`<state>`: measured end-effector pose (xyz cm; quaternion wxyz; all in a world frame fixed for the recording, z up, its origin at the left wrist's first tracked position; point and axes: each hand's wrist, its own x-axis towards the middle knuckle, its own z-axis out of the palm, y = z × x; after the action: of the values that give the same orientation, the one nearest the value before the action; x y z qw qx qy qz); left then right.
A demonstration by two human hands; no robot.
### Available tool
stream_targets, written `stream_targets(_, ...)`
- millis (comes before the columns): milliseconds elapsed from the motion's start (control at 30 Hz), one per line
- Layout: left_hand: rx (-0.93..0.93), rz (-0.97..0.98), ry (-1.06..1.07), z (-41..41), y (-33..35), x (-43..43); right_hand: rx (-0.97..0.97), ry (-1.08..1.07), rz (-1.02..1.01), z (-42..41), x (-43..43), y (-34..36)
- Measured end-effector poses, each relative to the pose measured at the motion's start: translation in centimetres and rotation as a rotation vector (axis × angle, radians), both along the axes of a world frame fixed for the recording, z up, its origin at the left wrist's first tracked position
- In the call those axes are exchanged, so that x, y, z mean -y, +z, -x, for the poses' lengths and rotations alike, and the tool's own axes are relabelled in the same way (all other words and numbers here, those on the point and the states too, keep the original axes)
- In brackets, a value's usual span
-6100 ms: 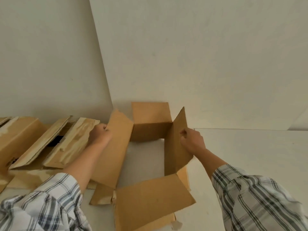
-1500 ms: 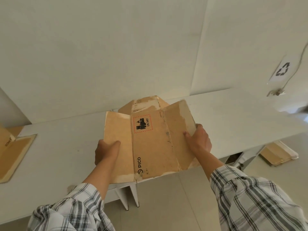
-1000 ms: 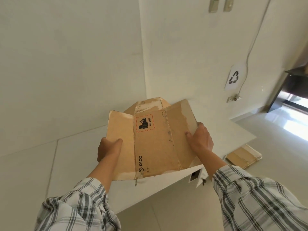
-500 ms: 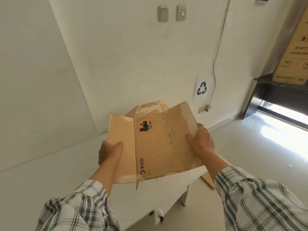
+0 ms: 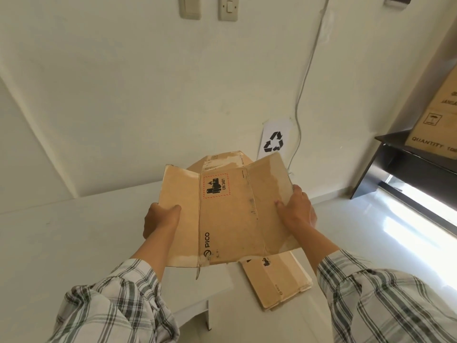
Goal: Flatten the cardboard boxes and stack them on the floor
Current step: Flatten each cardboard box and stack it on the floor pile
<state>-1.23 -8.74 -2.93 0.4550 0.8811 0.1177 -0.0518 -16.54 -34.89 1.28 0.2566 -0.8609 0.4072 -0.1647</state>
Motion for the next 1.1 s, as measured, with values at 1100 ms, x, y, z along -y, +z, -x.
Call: stream_targets(1100, -0.162, -0.229, 0.348, -5.7, -36.1, 45.6, -0.242, 0.313, -0.116, -16.1, 48.4, -39.7)
